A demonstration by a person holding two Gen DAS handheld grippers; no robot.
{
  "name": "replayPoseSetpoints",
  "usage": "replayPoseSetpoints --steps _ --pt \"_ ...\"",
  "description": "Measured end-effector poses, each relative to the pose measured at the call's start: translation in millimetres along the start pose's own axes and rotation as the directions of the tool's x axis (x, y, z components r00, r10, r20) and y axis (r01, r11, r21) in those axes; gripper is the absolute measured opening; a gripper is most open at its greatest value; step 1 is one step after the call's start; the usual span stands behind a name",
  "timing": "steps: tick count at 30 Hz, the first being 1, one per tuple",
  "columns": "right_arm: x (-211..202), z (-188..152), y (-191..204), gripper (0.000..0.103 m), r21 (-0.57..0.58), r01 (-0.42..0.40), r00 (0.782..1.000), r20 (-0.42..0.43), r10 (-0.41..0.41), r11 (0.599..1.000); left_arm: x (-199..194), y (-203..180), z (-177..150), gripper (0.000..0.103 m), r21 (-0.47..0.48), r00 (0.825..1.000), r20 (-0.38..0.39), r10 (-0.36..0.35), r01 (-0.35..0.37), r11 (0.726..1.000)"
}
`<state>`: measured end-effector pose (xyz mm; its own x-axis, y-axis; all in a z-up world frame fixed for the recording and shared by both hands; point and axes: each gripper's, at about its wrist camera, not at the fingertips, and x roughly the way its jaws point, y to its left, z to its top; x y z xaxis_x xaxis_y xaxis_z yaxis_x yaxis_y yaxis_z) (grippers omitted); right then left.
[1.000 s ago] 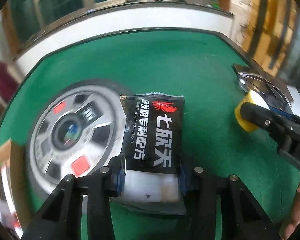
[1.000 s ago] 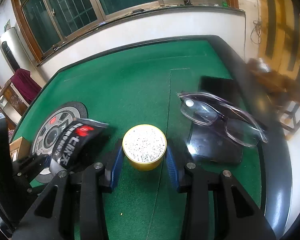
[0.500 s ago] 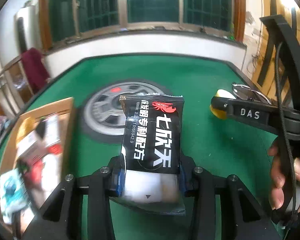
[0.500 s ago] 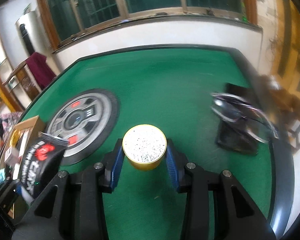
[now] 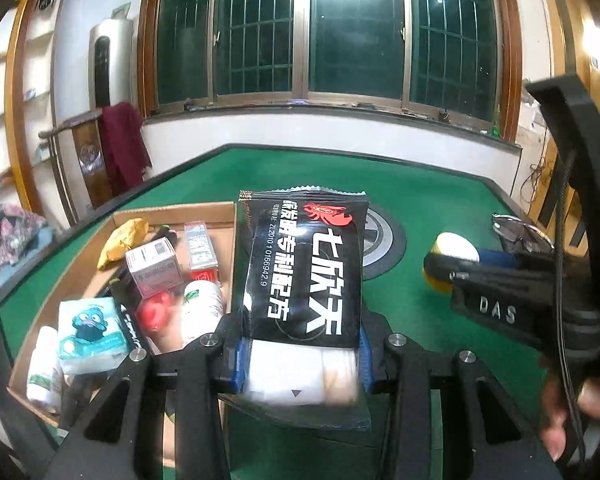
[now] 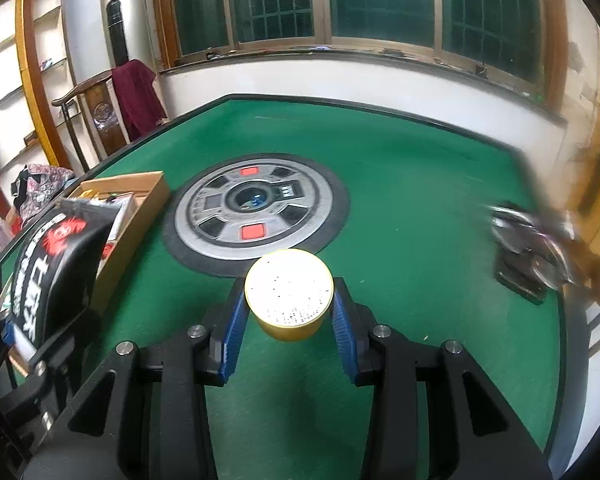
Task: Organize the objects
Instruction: 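Lift the black snack bag with the left tool while the right tool lifts the yellow cup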
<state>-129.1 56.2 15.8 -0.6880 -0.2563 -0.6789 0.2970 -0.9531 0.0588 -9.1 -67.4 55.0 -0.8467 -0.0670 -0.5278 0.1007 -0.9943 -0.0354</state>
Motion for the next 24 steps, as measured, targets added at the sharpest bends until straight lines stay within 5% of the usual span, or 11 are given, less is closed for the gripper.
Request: replayPoseSetpoints --steps 24 --pt "-1 -17 19 0.037 0.053 0.037 0.999 -0.024 -0.036 0.998 0 12 -3 0.037 -0.049 0.999 0.035 -0.015 0.017 0.999"
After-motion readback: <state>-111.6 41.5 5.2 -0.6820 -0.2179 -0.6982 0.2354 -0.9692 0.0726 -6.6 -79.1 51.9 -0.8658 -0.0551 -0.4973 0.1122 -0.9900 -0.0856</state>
